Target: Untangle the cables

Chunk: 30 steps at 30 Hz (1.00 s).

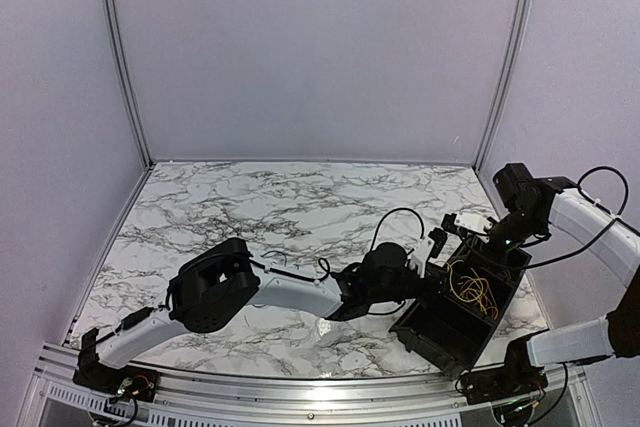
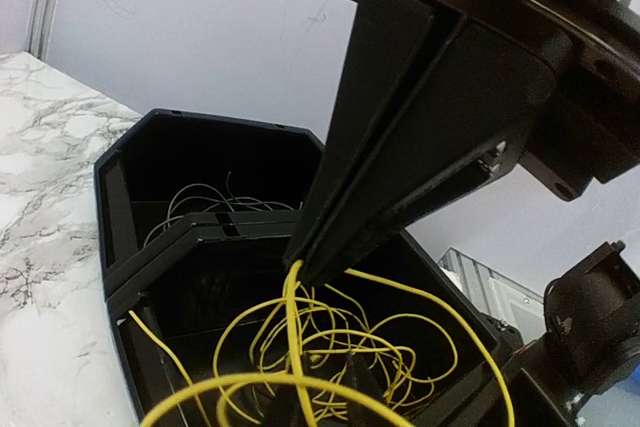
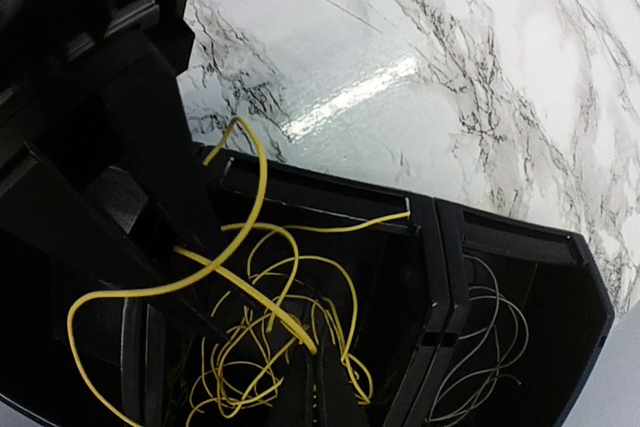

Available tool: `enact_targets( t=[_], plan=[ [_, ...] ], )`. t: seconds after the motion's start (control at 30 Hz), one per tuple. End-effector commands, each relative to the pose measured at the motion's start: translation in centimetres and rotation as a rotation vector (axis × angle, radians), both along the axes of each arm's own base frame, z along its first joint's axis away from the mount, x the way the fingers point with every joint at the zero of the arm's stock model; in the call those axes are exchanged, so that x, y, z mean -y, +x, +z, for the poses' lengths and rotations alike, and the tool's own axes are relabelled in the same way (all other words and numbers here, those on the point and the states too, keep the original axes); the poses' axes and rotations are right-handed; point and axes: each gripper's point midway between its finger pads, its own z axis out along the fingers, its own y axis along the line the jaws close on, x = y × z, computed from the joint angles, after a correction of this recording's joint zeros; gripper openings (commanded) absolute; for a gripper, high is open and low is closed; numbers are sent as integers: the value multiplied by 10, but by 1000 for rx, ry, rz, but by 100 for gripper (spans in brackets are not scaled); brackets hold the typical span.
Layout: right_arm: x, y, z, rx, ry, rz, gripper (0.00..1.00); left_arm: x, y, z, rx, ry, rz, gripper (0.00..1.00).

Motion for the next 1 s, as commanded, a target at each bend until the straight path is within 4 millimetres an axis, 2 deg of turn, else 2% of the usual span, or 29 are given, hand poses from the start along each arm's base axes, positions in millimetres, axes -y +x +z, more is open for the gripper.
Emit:
enact_targets(
  t=[0.0,0.17,0.37,0.53,0.63,0.67,0.73,0.83,0.93,0.97],
  plan=[
    [10,6,19,63,-52,2,0,-4,-3,41,42,-68,4,21],
    [29,8,35,122,-167,22,0,-9,-3,36,46,-48,15,32],
    [49,1,42,122,-289,48,0,-17,-6,28,34,-23,12,35],
    [58,-12,27,64,-337,60,0,-28,-7,28,43,-5,25,37],
    [55,-14,13,44,-323,54,0,-37,-6,29,52,5,43,39],
    [55,-13,10,44,-316,46,5,-40,-5,30,55,10,51,39],
    [49,-12,7,33,-286,48,22,-49,-1,32,57,19,72,41],
    [42,-9,16,43,-245,56,43,-69,13,37,38,33,132,43],
    [32,-6,34,76,-191,71,52,-98,35,42,-20,43,217,47],
    [28,-5,40,82,-169,78,53,-112,41,35,-43,63,243,49]
  ],
)
